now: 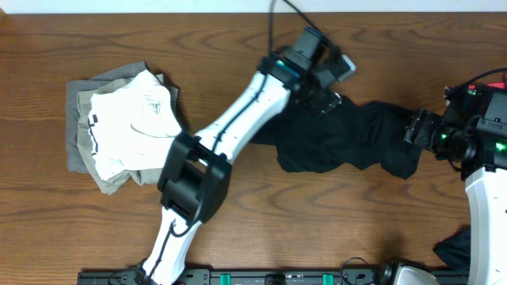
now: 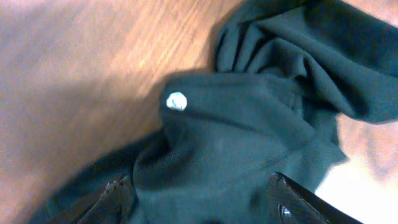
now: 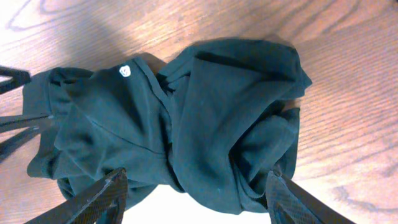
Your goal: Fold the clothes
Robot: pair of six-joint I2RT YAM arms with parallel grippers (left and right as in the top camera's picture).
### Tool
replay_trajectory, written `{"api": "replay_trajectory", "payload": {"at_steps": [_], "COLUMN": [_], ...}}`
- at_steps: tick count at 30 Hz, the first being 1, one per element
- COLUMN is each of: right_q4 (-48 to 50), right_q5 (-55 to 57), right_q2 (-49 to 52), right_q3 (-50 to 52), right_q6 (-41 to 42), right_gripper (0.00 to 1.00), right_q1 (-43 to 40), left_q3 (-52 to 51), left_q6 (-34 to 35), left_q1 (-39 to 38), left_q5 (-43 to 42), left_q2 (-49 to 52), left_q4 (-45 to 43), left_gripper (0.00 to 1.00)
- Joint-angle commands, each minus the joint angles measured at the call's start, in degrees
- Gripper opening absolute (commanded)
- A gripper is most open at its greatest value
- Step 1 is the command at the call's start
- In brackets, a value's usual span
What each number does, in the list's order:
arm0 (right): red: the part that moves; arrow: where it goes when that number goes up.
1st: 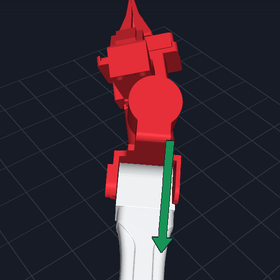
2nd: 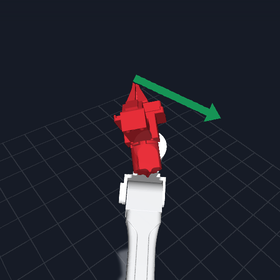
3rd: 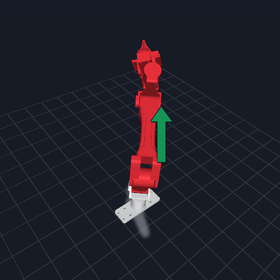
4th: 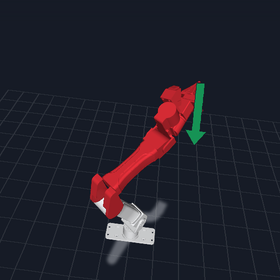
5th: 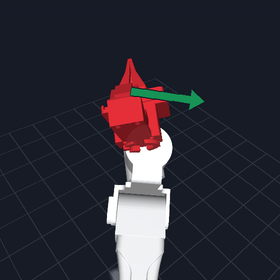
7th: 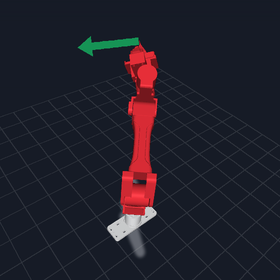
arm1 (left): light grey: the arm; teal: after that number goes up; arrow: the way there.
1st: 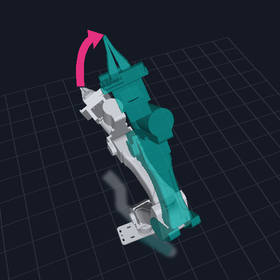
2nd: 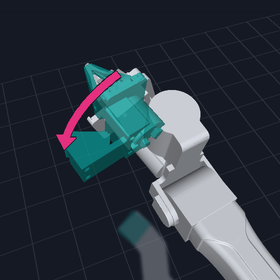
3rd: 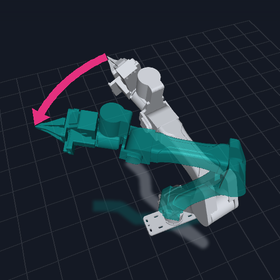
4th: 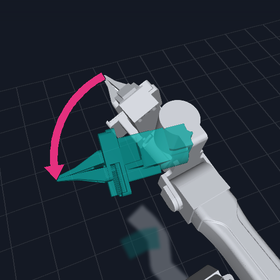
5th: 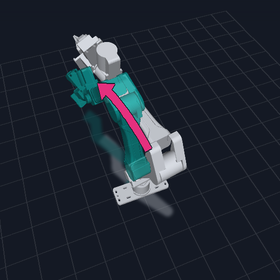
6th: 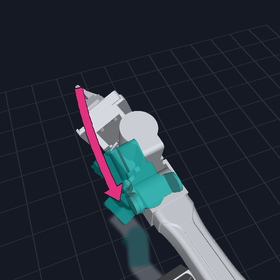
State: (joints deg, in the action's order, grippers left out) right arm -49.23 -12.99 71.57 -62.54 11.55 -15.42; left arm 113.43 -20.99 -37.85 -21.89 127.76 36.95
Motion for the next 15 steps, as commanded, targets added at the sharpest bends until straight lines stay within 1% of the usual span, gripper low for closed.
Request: {"api": "replay_trajectory", "payload": {"at_steps": [1,3,7,9,10,11,12,13,14,15], "right_q4": [-0.5,-0.8,-1.2,-1.8,-2.0,-2.1,-2.2,-2.2,-2.2,-2.2], "right_q5": [0.7,0.7,0.5,0.5,0.5,0.5,0.5,0.5,0.5,0.6], "right_q2": [0.0,0.0,0.0,0.0,0.0,0.0,0.0,0.0,0.0,0.0], "right_q3": [-0.4,-0.4,-0.4,-0.4,-0.4,-0.4,-0.4,-0.4,-0.4,-0.4], "right_q6": [1.3,1.3,1.3,1.3,1.3,1.2,1.2,1.2,1.2,1.2], "right_gripper": [0.69,0.69,0.68,0.67,0.67,0.67,0.67,0.67,0.67,0.67], "right_q1": [0.0,0.0,0.0,0.0,0.0,0.0,0.0,0.0,0.0,0.0], "left_q3": [0.3,0.3,0.3,0.3,0.3,0.3,0.3,0.5,0.7,0.9], "left_q6": [-4.7,-4.9,-4.9,-4.9,-4.9,-4.9,-4.9,-4.9,-4.9,-4.8], "left_q1": [-1.9,-2.5,-2.7,-2.6,-2.6,-2.6,-2.6,-2.6,-2.6,-2.6], "left_q5": [10.5,12.1,12.1,12.1,12.1,12.1,12.1,12.1,12.2,12.8], "left_q2": [3.4,5.0,6.6,6.8,6.8,6.8,6.8,6.8,6.6,6.4], "left_q4": [-1.4,-2.5,-4.4,-5.0,-5.0,-4.9,-4.4,-3.6,-2.5,-1.3], "left_gripper": [0.72,0.72,0.7,0.66,0.61,0.52,0.41,0.24,0.1,0.06]}}
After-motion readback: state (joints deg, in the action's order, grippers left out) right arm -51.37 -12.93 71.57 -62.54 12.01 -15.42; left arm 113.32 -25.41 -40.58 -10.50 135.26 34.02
